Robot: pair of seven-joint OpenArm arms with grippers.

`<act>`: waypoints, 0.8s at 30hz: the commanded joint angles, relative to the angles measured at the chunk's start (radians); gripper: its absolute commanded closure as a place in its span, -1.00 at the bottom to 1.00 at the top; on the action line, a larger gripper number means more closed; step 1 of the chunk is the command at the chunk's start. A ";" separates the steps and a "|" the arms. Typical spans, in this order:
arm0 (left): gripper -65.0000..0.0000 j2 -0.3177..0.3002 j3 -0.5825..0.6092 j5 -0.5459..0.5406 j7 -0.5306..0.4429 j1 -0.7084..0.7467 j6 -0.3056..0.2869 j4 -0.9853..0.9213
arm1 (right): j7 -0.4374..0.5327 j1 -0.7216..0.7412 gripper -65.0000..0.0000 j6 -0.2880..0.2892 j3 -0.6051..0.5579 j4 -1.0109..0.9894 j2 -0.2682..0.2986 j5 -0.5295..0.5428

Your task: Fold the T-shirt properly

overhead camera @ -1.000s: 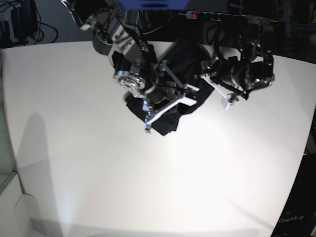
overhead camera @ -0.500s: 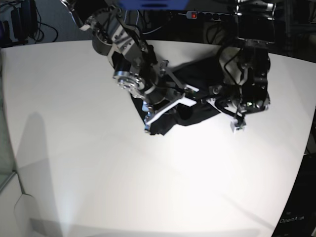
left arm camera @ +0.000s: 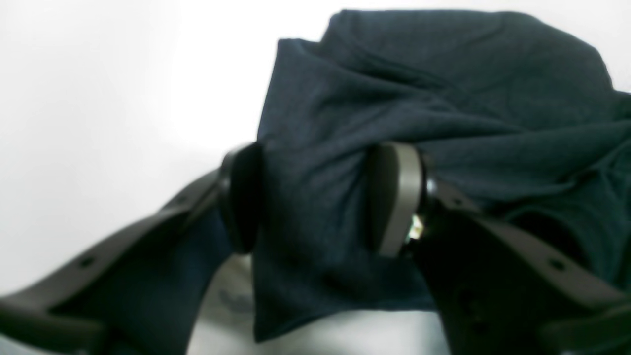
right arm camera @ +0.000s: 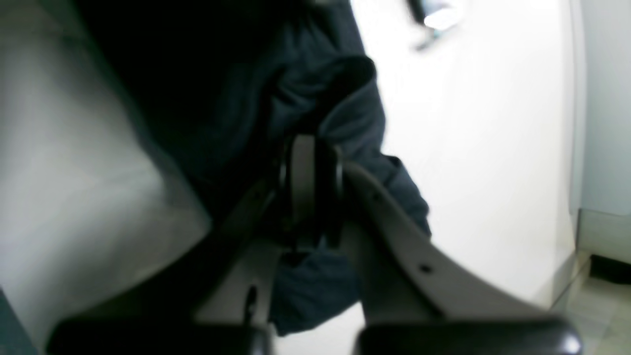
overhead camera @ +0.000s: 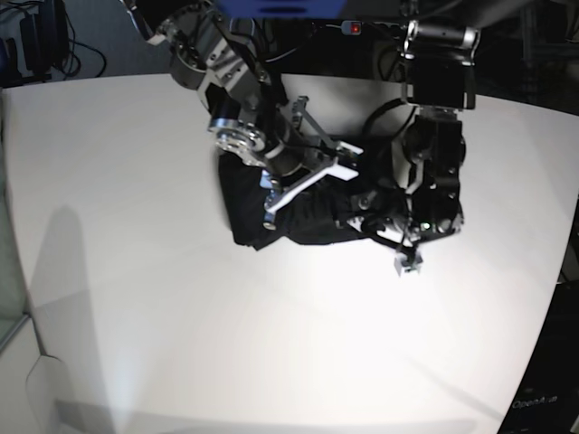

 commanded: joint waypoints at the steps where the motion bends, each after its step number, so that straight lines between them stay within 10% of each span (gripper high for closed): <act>1: -0.02 0.010 -0.002 -0.011 -0.004 -0.035 -0.002 0.026 | 0.016 0.012 1.00 -0.012 0.000 0.014 -0.008 0.005; 24: -0.02 -0.070 -0.163 -0.003 0.076 0.101 -0.001 0.399 | 0.017 0.023 1.00 -0.012 0.000 0.014 -0.008 0.005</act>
